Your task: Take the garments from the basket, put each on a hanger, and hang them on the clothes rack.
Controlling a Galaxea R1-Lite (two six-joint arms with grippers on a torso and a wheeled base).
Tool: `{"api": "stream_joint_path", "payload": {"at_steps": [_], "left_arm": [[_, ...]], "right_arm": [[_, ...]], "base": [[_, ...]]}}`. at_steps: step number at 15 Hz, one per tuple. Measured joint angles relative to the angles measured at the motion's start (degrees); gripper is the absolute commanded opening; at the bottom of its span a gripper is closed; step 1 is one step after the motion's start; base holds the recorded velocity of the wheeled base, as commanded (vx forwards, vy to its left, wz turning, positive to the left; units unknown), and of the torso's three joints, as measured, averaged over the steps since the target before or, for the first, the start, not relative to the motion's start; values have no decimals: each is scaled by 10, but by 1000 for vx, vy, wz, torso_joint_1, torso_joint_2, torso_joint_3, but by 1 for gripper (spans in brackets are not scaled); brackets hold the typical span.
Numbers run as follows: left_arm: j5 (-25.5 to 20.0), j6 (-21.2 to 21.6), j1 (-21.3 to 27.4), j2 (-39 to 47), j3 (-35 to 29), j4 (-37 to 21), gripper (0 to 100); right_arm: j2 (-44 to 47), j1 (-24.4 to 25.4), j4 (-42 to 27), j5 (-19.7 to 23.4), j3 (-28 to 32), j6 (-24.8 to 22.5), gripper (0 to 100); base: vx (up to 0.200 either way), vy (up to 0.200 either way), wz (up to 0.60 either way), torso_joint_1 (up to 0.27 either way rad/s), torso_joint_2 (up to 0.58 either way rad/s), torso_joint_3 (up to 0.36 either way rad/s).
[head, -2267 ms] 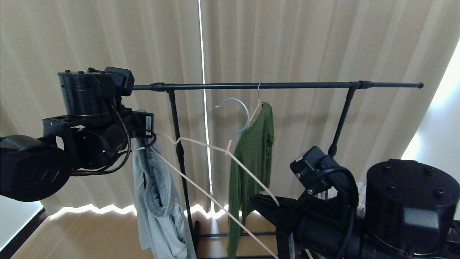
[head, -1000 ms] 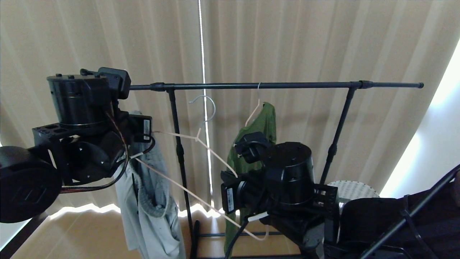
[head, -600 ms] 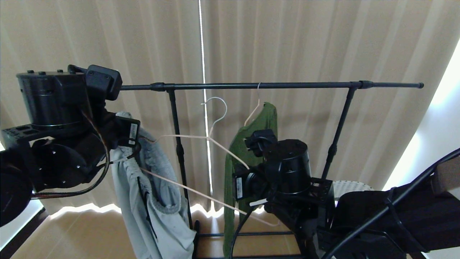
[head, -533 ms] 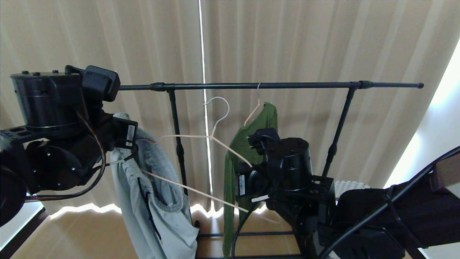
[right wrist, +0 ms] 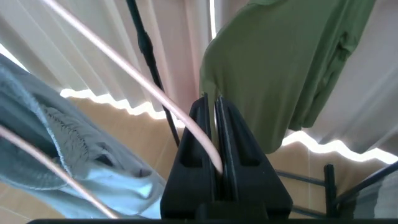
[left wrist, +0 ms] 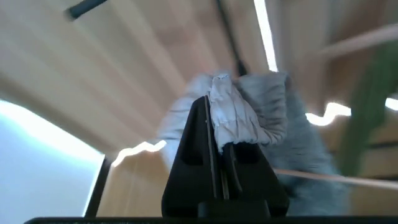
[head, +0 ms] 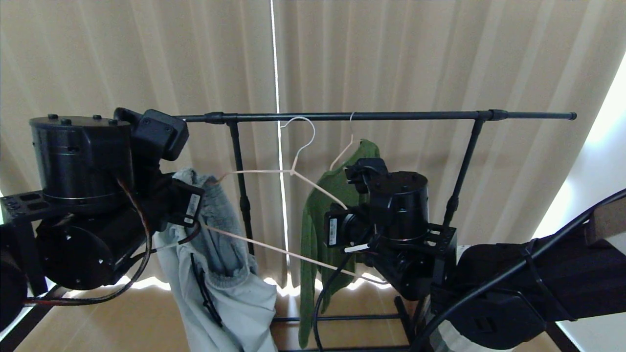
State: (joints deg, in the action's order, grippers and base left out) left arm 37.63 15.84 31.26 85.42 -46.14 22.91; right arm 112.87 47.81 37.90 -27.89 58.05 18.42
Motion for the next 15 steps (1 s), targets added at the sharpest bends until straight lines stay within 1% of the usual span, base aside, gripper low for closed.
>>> {"api": "stream_joint_path", "payload": {"at_steps": [3,6,9,11,13,15], "left_arm": [[0,-9,30,9,-23,0,0],[0,-42,48,21,-54,-1,0],[-1,-70,68,29,-73,-1,0],[-14,-73,78,30,-79,-1,0],[-67,-73,84,28,-80,-3,0],[-103,-71,86,23,-75,-3,0]], "right_arm": [[1,20,1,0,2,1,0],[10,41,19,1,6,-2,0],[28,47,43,5,13,-13,0],[39,47,45,5,23,-13,0],[45,47,45,6,33,-17,0],[44,42,44,5,34,-18,0]], "base": [[0,0,0,0,0,0],[0,0,0,0,0,0],[0,0,0,0,0,0],[0,0,0,0,0,0],[0,0,0,0,0,0],[0,0,0,0,0,0]]}}
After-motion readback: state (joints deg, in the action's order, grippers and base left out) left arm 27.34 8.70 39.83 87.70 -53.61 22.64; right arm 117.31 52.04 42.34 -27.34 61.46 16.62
